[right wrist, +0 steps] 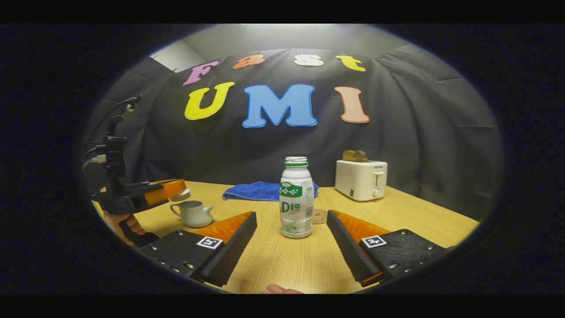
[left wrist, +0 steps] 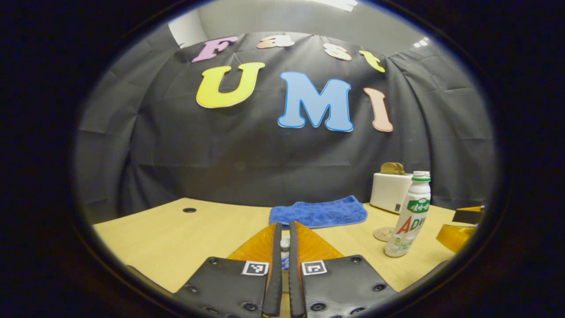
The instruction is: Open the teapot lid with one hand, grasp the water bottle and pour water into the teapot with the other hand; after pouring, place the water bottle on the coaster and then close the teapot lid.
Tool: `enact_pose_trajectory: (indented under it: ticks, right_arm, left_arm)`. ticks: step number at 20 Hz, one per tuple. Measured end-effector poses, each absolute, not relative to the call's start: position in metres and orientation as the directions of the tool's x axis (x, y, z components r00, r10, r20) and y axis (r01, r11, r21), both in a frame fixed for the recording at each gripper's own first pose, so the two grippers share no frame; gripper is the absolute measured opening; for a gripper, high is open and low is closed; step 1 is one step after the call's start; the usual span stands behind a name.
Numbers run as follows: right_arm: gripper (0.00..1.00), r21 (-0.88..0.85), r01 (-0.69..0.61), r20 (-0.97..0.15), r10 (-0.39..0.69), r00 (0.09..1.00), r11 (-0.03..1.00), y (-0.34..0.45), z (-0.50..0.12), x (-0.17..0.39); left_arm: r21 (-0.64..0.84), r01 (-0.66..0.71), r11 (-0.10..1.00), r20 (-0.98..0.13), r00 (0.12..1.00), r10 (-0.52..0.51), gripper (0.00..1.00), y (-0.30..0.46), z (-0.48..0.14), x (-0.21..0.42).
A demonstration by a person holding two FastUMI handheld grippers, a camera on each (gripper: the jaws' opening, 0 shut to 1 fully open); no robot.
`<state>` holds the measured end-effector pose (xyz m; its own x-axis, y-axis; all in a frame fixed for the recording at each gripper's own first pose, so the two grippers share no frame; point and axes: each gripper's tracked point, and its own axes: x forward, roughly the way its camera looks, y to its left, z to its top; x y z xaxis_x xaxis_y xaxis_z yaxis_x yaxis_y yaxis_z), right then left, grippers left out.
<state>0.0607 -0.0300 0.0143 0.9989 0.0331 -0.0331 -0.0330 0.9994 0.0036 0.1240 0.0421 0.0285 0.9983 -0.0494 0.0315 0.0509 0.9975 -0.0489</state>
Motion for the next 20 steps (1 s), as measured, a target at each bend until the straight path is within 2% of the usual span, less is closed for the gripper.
enact_pose_trajectory:
  ticks: [2,3,5,6,9,10,11,13,15,16,17,19,20]
  right_arm:
    - [0.98,0.026,-0.023,-0.039,0.024,0.999,0.999,-0.03,0.013,0.075]
    - [0.99,0.03,-0.019,-0.046,0.02,0.999,0.999,-0.028,0.011,0.083]
    - [0.99,0.016,-0.002,-0.057,0.003,0.998,1.0,-0.029,0.008,0.098]
    - [0.98,0.005,0.015,-0.056,-0.015,0.998,1.0,-0.031,0.009,0.103]
    - [0.99,-0.006,0.03,-0.069,-0.031,0.997,1.0,-0.033,0.005,0.121]
    - [0.98,-0.018,0.031,-0.085,-0.032,0.996,0.999,-0.033,-0.001,0.125]
    - [0.98,-0.028,0.035,-0.102,-0.037,0.994,0.999,-0.034,-0.006,0.13]
    - [0.98,-0.03,0.022,-0.142,-0.026,0.99,0.999,-0.031,-0.014,0.138]
    - [0.98,-0.03,0.033,-0.139,-0.036,0.99,0.999,-0.034,-0.012,0.15]
    - [0.98,-0.033,0.04,-0.149,-0.044,0.988,0.999,-0.037,-0.016,0.153]
    - [0.99,-0.028,0.05,-0.152,-0.054,0.987,0.998,-0.039,-0.015,0.157]
    - [0.98,-0.016,0.078,-0.142,-0.08,0.987,0.997,-0.043,-0.013,0.166]
    - [0.98,-0.021,0.086,-0.13,-0.088,0.988,0.996,-0.043,-0.011,0.17]
  left_arm:
    - [-0.033,0.054,0.998,0.076,0.996,-0.051,0.13,0.04,0.044,0.115]
    - [-0.03,0.062,0.998,0.099,0.993,-0.059,0.17,0.039,0.053,0.109]
    - [-0.044,0.08,0.996,0.124,0.99,-0.074,0.1,0.032,0.064,0.093]
    - [-0.047,0.091,0.995,0.13,0.988,-0.084,0.17,0.029,0.067,0.082]
    - [-0.033,0.087,0.996,0.148,0.986,-0.082,0.17,0.033,0.071,0.047]
    - [-0.033,0.09,0.995,0.156,0.984,-0.084,0.13,0.033,0.073,0.036]
    - [-0.02,0.108,0.994,0.154,0.983,-0.104,0.17,0.03,0.077,0.027]
    - [-0.023,0.129,0.991,0.169,0.978,-0.124,0.13,0.026,0.087,0.01]
    - [-0.053,0.154,0.987,0.159,0.977,-0.144,0.17,0.024,0.085,-0.006]
    - [-0.072,0.172,0.983,0.137,0.978,-0.161,0.13,0.022,0.078,-0.014]
    - [-0.085,0.169,0.982,0.112,0.981,-0.159,0.17,0.026,0.067,-0.022]
    - [-0.1,0.134,0.986,0.089,0.988,-0.125,0.17,0.044,0.052,-0.036]
    - [-0.099,0.112,0.989,0.082,0.991,-0.104,0.13,0.052,0.048,-0.041]
